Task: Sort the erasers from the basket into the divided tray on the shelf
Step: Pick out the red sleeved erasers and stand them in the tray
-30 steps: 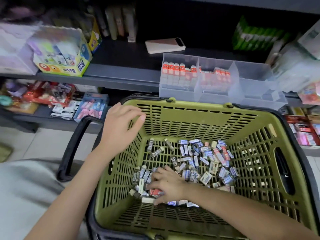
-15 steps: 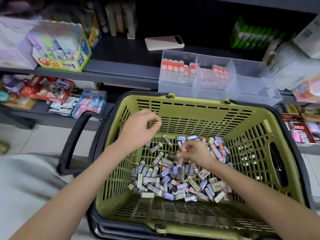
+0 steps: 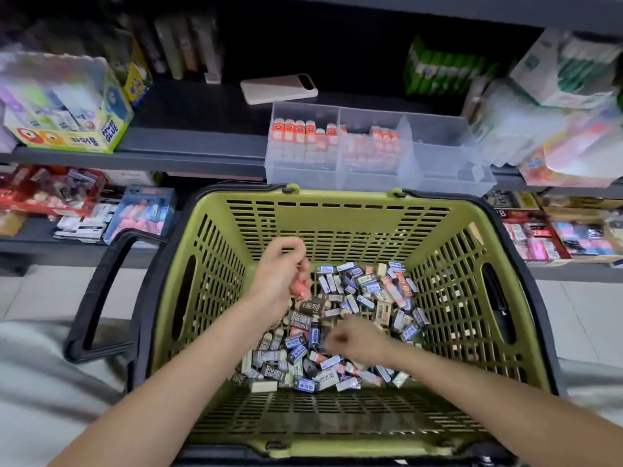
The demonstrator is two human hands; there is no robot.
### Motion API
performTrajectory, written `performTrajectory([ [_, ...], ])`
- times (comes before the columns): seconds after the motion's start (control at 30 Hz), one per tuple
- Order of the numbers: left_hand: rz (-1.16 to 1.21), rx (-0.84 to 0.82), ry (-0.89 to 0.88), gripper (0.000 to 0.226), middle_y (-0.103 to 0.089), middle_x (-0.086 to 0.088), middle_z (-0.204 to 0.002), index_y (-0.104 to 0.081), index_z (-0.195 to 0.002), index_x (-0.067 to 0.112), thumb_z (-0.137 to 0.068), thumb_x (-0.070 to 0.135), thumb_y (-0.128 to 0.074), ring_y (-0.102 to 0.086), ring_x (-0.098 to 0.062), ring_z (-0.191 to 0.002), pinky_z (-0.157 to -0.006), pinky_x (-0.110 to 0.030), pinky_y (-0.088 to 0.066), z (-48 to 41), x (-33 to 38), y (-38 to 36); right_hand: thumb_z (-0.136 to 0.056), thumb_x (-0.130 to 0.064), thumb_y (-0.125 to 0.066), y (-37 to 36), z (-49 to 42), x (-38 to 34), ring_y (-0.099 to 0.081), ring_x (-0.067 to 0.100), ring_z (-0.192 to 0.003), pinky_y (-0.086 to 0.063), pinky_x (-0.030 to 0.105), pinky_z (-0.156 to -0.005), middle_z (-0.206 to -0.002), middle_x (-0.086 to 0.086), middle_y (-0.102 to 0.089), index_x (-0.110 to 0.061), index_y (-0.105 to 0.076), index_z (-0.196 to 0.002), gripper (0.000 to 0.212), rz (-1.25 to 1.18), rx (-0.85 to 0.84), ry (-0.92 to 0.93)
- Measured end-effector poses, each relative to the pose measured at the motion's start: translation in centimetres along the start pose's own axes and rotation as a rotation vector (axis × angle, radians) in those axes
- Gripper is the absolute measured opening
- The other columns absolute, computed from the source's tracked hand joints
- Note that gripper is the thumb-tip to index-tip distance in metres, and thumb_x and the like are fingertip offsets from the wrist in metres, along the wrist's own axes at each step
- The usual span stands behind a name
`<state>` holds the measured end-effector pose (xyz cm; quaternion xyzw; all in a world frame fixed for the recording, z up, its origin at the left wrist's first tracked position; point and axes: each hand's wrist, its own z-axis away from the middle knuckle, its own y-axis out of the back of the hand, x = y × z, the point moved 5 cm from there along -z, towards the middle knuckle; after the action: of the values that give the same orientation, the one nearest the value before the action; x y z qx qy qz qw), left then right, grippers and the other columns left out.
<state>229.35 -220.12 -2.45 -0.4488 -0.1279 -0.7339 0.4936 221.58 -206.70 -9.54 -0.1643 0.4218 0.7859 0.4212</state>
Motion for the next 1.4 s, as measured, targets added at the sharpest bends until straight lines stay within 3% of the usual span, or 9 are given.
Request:
performTrajectory([
  [0.17,0.105,0.041,0.145,0.011,-0.048,-0.001,-0.067,-0.054,-0.101,0.007,-0.091,0.009,-0.057,-0.033,-0.005,-0.036,-0.035,-0.018,-0.032,-0.8,0.7,2.0,-0.079,-0.055,-0.064,-4.0,-2.7,-0.1,-0.061,0.022,-0.08,-0.049,0.027,-0.063,-0.08,0.005,-0.065,-0.007,-0.067,-0.087,0.049,0.56,-0.068,-0.102],
  [0.37,0.155,0.078,0.192,0.021,-0.052,-0.003,-0.062,-0.058,-0.104,0.006,-0.083,0.007,-0.061,-0.043,-0.011,-0.044,-0.033,-0.017,-0.027,-0.9,1.7,2.6,-0.078,-0.044,-0.07,-4.9,-3.3,0.1,-0.055,0.024,-0.116,-0.045,0.031,-0.092,-0.122,0.005,-0.062,-0.018,-0.046,-0.137,0.068,0.425,-0.127,-0.081],
  [0.57,0.132,0.096,0.207,0.009,-0.051,-0.004,-0.062,-0.056,-0.093,0.005,-0.084,0.006,-0.059,-0.044,-0.012,-0.049,-0.039,-0.018,-0.031,-1.2,1.2,2.8,-0.082,-0.045,-0.066,-5.3,-3.1,0.6,-0.059,0.021,-0.081,-0.044,0.027,-0.068,-0.084,0.004,-0.064,-0.005,-0.067,-0.102,0.044,0.344,-0.292,-0.175],
  [0.77,0.104,0.017,0.243,0.021,-0.054,-0.012,-0.08,-0.052,-0.107,-0.002,-0.087,-0.005,-0.047,-0.052,-0.018,-0.068,-0.061,-0.029,-0.043,-1.4,0.4,2.4,-0.073,-0.038,-0.074,-4.8,-2.6,0.7,-0.055,0.022,-0.089,-0.041,0.029,-0.068,-0.094,0.006,-0.063,-0.01,-0.058,-0.104,0.045,0.409,-0.227,-0.11],
  [0.93,0.086,-0.003,0.264,0.047,-0.052,-0.023,-0.104,-0.042,-0.131,0.002,-0.089,-0.017,-0.039,-0.059,-0.027,-0.086,-0.062,-0.03,-0.052,-1.8,-0.4,2.3,-0.075,-0.01,-0.074,-4.1,-1.9,1.5,-0.059,0.022,-0.095,-0.039,0.022,-0.073,-0.101,0.007,-0.062,-0.008,-0.056,-0.118,0.046,0.116,-0.203,-0.107],
  [1.07,-0.072,-0.037,0.223,0.035,-0.059,-0.018,-0.1,-0.047,-0.124,0.001,-0.092,-0.013,-0.041,-0.064,-0.023,-0.077,-0.062,-0.029,-0.053,-2.2,-0.7,2.2,-0.079,-0.02,-0.073,-0.4,-1.5,0.6,-0.065,0.025,-0.084,-0.051,0.033,-0.082,-0.101,0.016,-0.069,-0.005,-0.069,-0.094,0.022,-0.222,0.021,-0.114],
  [1.17,-0.214,-0.084,0.187,0.019,-0.06,-0.009,-0.085,-0.055,-0.112,0.003,-0.095,0.009,-0.05,-0.058,-0.017,-0.069,-0.064,-0.029,-0.046,-2.4,-0.9,2.0,-0.081,-0.014,-0.068,3.6,-1.5,-1.9,-0.06,0.015,-0.062,-0.051,0.021,-0.058,-0.079,0.01,-0.069,-0.003,-0.069,-0.085,0.012,-0.699,0.106,-0.065],
  [1.27,-0.312,-0.251,0.218,0.047,-0.062,-0.005,-0.085,-0.058,-0.111,0.008,-0.086,0.049,-0.056,-0.06,-0.016,-0.072,-0.065,-0.028,-0.048,-1.9,-1.3,0.7,-0.08,-0.004,-0.067,5.7,-1.8,-5.2,-0.067,0.013,-0.065,-0.055,0.018,-0.061,-0.079,0.007,-0.071,-0.003,-0.068,-0.086,0.006,-0.86,0.128,0.049],
  [1.4,-0.299,-0.199,0.193,0.03,-0.061,-0.004,-0.086,-0.058,-0.11,0.009,-0.089,0.031,-0.061,-0.054,-0.009,-0.058,-0.048,-0.018,-0.044,-1.9,-2.0,1.0,-0.078,0.012,-0.063,6.1,-2.5,-6.6,-0.069,0.02,-0.084,-0.056,0.023,-0.077,-0.093,0.01,-0.071,-0.004,-0.064,-0.105,0.032,-1.005,0.127,0.14],
])
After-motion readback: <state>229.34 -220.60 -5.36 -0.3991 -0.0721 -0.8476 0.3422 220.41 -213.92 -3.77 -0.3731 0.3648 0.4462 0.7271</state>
